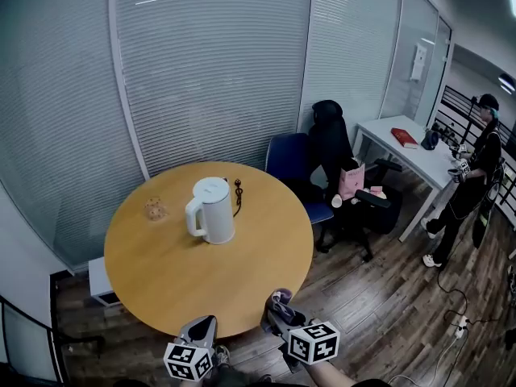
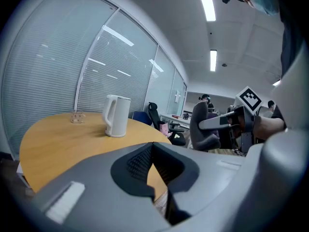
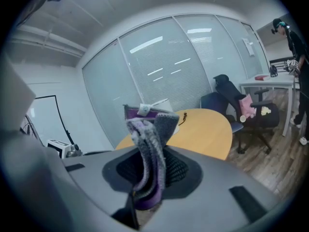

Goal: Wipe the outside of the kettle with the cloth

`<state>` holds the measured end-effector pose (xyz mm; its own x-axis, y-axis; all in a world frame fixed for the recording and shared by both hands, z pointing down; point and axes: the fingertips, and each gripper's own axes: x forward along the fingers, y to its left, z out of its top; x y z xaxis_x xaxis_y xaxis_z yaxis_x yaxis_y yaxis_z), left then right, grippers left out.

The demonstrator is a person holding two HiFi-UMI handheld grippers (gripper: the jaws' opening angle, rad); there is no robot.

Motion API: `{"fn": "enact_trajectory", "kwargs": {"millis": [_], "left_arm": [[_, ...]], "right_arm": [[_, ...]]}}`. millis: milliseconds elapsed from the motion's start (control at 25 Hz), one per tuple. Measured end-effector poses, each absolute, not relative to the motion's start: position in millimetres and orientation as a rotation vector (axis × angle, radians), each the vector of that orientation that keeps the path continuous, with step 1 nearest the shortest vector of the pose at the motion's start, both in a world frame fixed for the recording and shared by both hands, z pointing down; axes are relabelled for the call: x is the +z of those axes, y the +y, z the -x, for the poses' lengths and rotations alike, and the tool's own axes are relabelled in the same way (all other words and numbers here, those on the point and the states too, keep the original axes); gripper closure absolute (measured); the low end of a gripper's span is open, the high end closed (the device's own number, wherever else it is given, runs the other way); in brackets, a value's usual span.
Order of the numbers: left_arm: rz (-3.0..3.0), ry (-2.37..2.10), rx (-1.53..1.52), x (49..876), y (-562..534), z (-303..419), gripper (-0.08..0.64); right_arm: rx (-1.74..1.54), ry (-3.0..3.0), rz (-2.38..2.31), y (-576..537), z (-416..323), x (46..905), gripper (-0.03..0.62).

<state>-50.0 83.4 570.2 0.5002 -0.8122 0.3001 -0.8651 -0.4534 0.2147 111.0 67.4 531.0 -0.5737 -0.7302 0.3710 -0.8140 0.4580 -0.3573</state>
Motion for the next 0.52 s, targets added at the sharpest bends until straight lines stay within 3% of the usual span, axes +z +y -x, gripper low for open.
{"fn": "enact_trajectory", "kwargs": {"millis": [520], "left_arm": [[-2.401,-1.428,0.221,568,97,46,0.549]], "right_arm": [[0.750,-2.566,-1.288,74,-104,531,0.496]]}}
